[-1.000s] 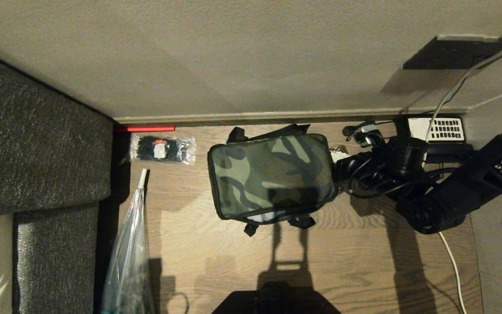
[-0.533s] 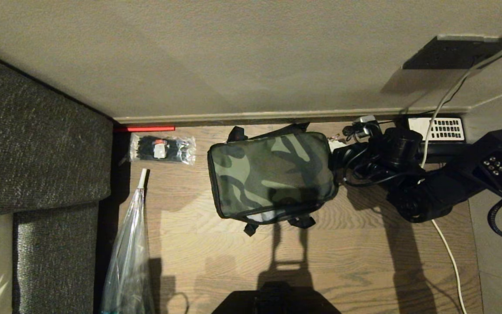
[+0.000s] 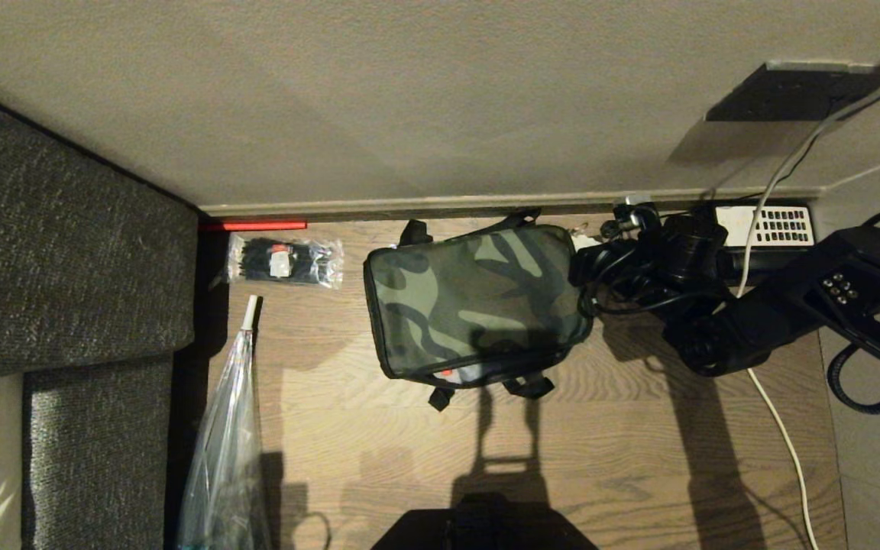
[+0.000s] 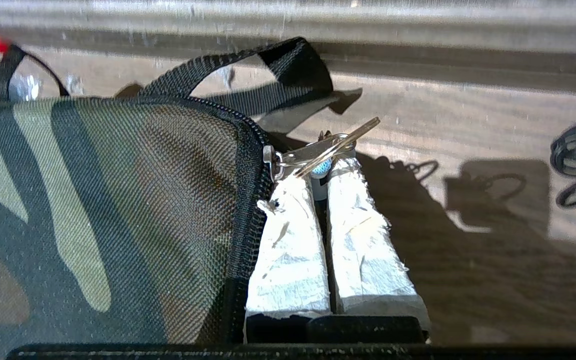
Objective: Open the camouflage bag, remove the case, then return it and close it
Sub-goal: Open the top of the storage box
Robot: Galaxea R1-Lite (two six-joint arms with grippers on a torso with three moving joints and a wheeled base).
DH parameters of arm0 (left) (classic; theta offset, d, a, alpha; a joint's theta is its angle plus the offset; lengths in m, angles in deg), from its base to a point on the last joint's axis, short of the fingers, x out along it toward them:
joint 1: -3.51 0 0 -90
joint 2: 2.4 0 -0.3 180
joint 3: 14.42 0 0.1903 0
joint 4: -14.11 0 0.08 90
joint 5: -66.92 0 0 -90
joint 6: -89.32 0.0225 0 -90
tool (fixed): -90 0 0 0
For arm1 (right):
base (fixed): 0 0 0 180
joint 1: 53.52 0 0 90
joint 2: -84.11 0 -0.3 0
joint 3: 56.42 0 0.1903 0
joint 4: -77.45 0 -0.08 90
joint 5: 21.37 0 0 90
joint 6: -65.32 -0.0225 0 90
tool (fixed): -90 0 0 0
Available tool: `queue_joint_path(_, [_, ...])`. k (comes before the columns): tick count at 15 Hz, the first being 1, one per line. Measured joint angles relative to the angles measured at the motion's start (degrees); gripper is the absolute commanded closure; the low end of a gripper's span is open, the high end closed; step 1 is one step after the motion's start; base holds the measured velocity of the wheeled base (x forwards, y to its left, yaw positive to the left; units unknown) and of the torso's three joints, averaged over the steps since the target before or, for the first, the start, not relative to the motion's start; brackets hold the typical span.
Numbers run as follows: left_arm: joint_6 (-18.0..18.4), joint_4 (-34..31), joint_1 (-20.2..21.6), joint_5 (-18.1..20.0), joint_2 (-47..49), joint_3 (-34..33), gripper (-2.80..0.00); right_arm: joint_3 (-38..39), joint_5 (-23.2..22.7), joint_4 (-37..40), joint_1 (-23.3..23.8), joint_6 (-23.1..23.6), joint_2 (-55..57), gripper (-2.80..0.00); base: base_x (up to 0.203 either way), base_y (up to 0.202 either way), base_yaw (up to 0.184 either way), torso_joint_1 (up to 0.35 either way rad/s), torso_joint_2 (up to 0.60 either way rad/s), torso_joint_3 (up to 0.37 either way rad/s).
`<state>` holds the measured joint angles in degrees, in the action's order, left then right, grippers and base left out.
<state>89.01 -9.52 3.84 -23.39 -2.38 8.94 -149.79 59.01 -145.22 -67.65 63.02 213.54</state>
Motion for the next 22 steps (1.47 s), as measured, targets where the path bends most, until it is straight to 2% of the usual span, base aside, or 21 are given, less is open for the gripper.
queue_joint_path(4, [0.0, 0.0, 0.0, 0.0, 0.0, 0.0, 0.0, -0.7, 0.0, 0.0, -0.1, 0.0, 0.4, 0.0, 0.0, 0.0, 0.0, 0.0, 0.0, 0.0])
queue_joint_path(5, [0.0, 0.0, 0.0, 0.0, 0.0, 0.0, 0.0, -0.5, 0.1, -0.2, -0.2, 0.1, 0.4, -2.8, 0.0, 0.0, 0.0, 0.0, 0.0, 0.0])
queue_joint_path(10, [0.0, 0.0, 0.0, 0.0, 0.0, 0.0, 0.0, 3.0, 0.2, -0.6, -1.0, 0.6, 0.1, -2.8, 0.0, 0.0, 0.0, 0.0, 0.0, 0.0])
queue_joint_path(16, [0.0, 0.0, 0.0, 0.0, 0.0, 0.0, 0.0, 11.5, 0.3, 0.1, -1.1, 1.2, -1.3, -2.8, 0.0, 0.0, 0.0, 0.0, 0.0, 0.0])
queue_joint_path(22, [0.0, 0.0, 0.0, 0.0, 0.0, 0.0, 0.0, 18.4, -0.8, 5.2, 0.9, 5.6, -6.3, -2.8, 0.0, 0.0, 0.0, 0.0, 0.0, 0.0])
